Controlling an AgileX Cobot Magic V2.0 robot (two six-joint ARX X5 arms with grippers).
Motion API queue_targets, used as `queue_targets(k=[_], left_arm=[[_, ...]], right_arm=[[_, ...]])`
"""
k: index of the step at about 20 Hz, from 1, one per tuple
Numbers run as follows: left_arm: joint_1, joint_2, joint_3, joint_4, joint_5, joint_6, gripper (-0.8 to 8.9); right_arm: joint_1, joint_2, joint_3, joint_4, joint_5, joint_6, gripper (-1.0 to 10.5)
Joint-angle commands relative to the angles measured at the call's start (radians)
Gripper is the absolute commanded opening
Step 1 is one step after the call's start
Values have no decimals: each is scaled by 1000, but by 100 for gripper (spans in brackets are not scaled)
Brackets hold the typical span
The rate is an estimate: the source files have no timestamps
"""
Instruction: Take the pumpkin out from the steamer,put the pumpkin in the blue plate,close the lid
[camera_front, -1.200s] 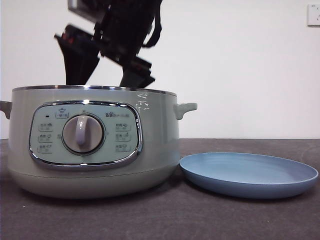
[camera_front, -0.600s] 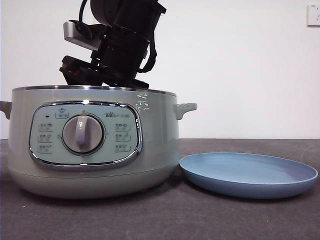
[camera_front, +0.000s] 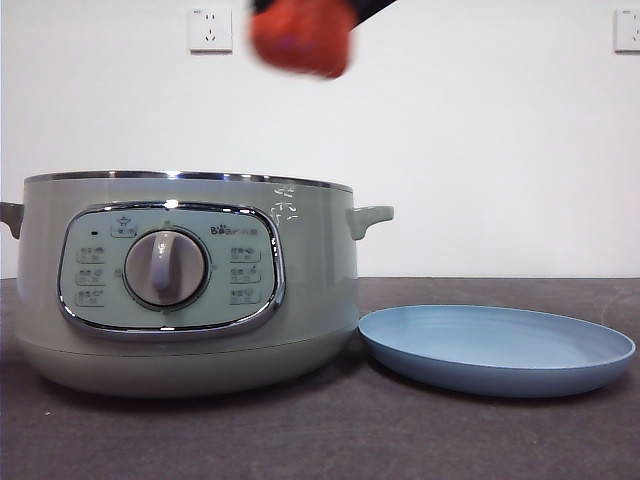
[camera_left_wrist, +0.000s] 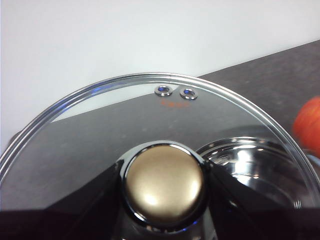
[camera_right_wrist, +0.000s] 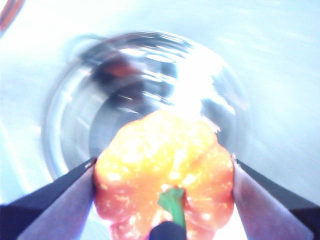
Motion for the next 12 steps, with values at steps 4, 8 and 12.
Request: queue_targets(k=[4,8,12], left_arm=[[1,54,6,94,106,3,-9],[0,95,6,126,212,-19,-8],[0,115,6,143,251,-38,-9]], right_arm=[[-71,-160,-4,-189,145,103,-13],[-95,-338,-140,-152,162,156,-13],[-96,-542,-424,54,232,210,-13]])
